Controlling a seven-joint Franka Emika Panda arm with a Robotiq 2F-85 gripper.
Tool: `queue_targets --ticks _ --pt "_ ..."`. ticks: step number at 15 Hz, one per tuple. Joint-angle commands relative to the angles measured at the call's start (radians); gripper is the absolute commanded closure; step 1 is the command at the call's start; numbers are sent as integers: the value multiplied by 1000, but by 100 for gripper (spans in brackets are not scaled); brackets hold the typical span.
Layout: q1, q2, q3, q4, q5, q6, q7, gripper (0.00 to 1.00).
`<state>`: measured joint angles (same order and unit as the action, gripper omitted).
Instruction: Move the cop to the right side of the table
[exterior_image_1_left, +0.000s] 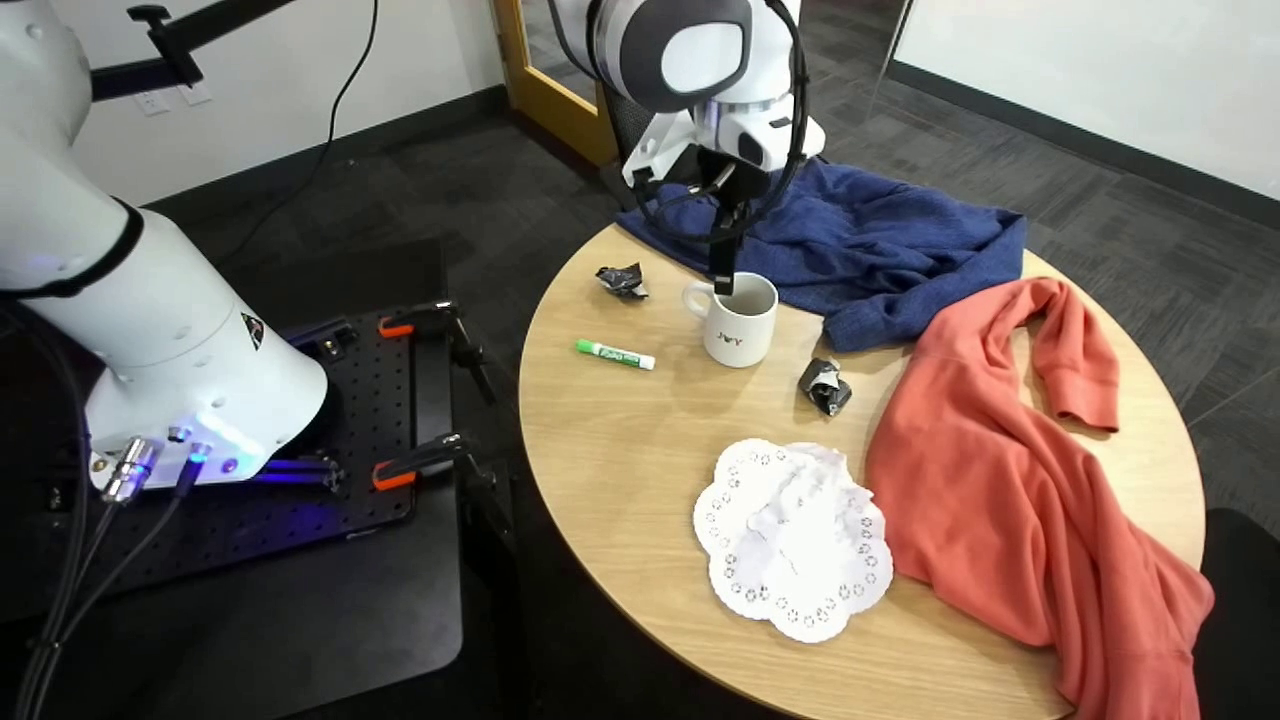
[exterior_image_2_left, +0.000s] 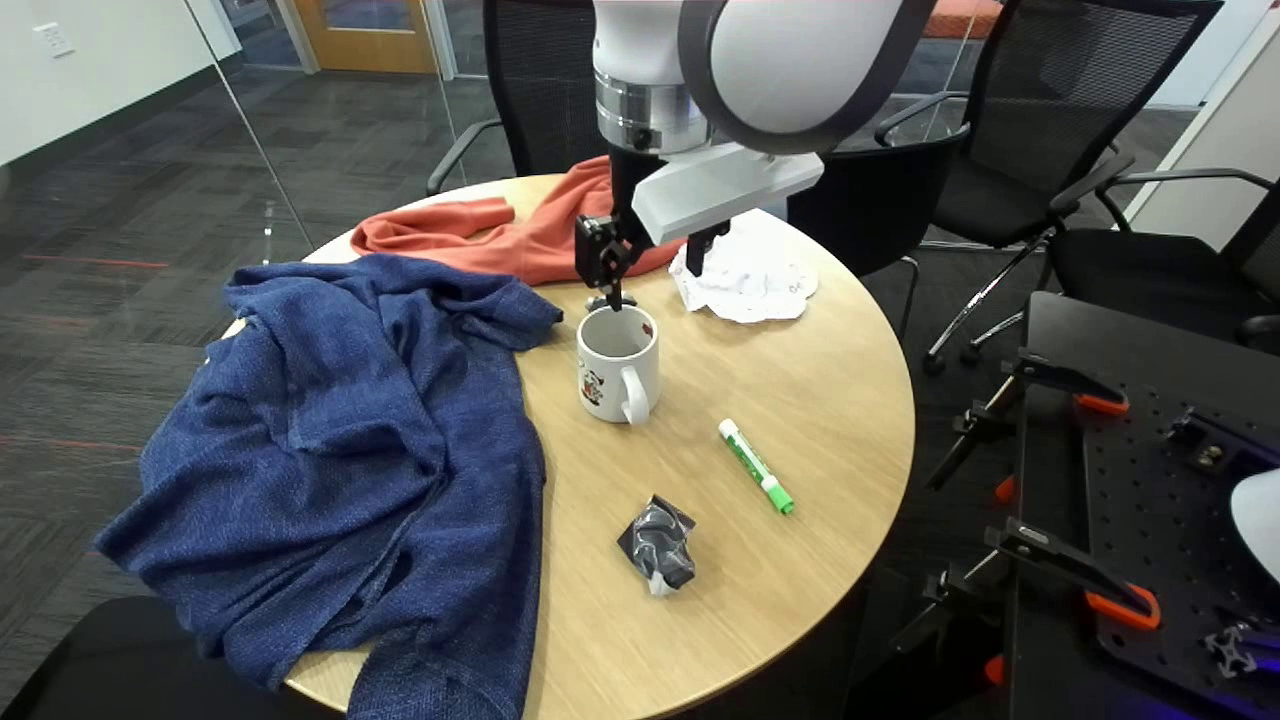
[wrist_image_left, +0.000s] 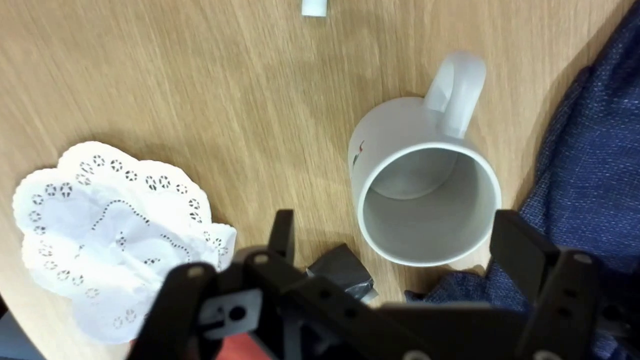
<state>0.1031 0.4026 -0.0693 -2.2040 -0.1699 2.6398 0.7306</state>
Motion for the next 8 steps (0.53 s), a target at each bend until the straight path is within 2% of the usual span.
queue_targets --ticks 1,8 --pt "52 66 -54 41 7 30 47 0" --pt "74 152 -93 76 38 52 69 0"
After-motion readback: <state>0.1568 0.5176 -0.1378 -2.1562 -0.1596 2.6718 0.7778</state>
